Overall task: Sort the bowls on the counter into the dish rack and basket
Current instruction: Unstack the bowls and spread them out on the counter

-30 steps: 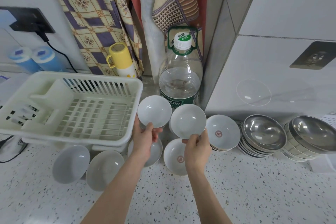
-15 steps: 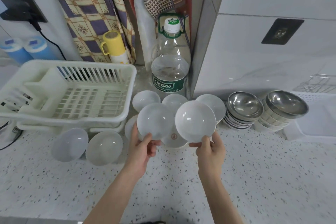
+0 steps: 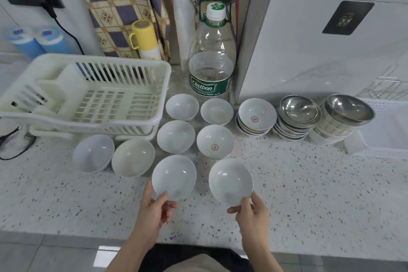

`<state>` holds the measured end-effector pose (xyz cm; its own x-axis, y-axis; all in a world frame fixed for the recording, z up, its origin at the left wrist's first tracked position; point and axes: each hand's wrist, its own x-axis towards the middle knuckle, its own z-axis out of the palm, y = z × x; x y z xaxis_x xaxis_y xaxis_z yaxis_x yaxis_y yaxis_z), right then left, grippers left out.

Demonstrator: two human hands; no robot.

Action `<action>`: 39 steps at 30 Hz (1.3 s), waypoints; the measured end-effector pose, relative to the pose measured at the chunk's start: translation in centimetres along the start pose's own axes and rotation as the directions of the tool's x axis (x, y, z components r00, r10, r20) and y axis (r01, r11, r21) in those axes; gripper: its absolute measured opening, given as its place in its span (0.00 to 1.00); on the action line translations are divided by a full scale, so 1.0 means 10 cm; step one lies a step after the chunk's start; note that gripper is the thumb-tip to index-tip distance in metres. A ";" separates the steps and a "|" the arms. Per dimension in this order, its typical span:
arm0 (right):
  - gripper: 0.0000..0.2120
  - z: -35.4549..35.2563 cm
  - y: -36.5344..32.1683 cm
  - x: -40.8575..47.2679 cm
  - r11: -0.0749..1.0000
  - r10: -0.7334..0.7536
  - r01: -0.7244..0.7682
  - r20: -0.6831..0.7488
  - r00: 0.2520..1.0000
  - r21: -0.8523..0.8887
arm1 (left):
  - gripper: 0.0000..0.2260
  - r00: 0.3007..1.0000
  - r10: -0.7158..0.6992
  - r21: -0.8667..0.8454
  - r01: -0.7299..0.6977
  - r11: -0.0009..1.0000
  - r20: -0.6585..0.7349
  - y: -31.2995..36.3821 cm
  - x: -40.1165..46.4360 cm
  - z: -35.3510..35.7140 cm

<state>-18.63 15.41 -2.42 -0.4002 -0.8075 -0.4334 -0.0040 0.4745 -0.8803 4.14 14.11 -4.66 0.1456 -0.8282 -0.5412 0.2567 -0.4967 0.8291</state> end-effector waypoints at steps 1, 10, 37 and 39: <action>0.16 0.01 0.01 0.01 1.000 0.010 -0.010 0.008 1.000 -0.010 | 0.22 1.000 -0.002 0.004 0.002 1.000 -0.002 -0.01 0.02 -0.01; 0.18 0.10 0.04 0.11 0.999 0.033 -0.032 0.003 0.999 -0.023 | 0.23 0.999 -0.016 -0.011 0.016 1.000 -0.031 -0.02 0.07 -0.06; 0.18 0.20 0.09 0.15 0.988 0.073 -0.050 0.158 0.985 -0.146 | 0.21 0.997 -0.067 0.055 0.069 0.996 -0.046 -0.01 0.15 -0.04; 0.20 0.20 0.08 0.15 0.985 0.086 -0.057 0.178 0.980 -0.160 | 0.21 0.996 -0.072 0.055 0.074 0.996 -0.043 0.00 0.14 -0.04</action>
<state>-17.39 13.84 -4.21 -0.2297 -0.8132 -0.5347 -0.1281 0.5698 -0.8117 4.72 13.02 -5.49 0.1682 -0.7783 -0.6049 0.2137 -0.5703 0.7931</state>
